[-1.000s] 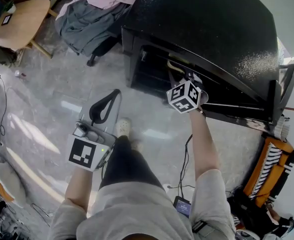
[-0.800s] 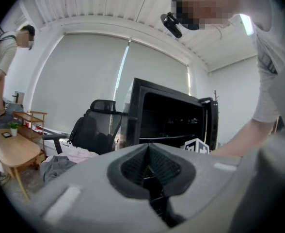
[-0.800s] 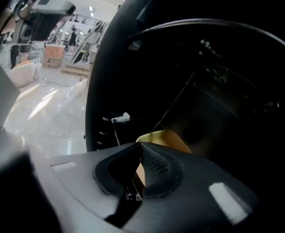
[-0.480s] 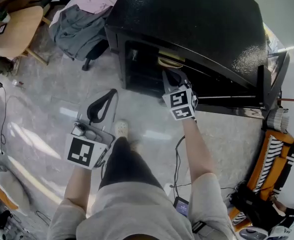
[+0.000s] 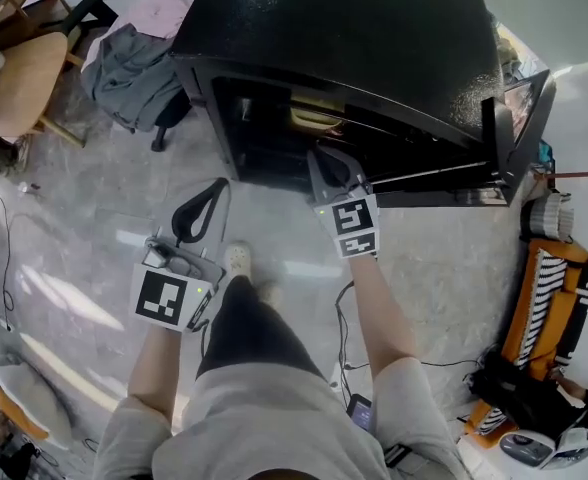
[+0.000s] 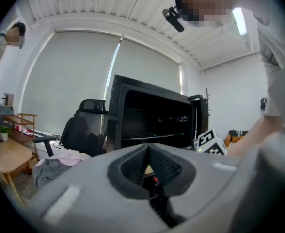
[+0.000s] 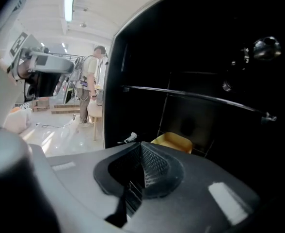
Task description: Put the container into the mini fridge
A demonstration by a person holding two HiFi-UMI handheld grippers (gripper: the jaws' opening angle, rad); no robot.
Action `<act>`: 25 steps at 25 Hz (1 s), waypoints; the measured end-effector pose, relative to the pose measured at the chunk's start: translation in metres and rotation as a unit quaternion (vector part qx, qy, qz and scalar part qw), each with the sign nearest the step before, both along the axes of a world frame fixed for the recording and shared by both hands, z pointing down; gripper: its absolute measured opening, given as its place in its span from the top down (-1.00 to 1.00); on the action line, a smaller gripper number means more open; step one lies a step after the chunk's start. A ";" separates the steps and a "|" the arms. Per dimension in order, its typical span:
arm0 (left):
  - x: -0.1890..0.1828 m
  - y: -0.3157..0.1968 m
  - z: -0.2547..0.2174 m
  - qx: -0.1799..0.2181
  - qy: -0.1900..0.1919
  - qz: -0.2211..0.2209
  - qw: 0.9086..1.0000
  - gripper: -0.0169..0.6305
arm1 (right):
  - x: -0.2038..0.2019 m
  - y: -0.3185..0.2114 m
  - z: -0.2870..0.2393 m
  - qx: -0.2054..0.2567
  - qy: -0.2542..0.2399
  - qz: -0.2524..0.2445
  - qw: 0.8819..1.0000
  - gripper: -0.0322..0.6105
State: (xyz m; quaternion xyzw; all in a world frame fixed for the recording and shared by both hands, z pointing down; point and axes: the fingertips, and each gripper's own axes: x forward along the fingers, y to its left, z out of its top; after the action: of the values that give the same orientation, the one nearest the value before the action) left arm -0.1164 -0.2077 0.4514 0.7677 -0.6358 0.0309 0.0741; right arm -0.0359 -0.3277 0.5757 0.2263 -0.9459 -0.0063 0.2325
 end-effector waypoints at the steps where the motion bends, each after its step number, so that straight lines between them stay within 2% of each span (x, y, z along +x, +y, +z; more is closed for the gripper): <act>1: 0.003 0.000 0.000 0.000 -0.001 0.003 1.000 0.94 | 0.003 0.003 -0.005 -0.003 -0.008 0.004 1.000 0.91; 10: 0.024 0.006 -0.008 -0.002 -0.013 0.025 1.000 0.94 | 0.031 0.039 -0.043 -0.013 -0.059 0.033 0.998 0.91; 22: 0.059 0.020 -0.044 0.010 -0.022 0.043 0.999 0.94 | 0.065 0.084 -0.112 0.040 -0.106 0.037 0.993 0.91; 25: 0.065 0.025 -0.055 0.016 -0.026 0.044 0.999 0.94 | 0.073 0.094 -0.128 0.037 -0.121 0.042 0.991 0.91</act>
State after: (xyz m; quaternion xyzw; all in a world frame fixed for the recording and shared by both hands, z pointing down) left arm -0.0510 -0.1830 0.3967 0.7952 -0.6031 0.0442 0.0436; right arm 0.0376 -0.2332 0.4472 0.2733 -0.9558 -0.0046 0.1081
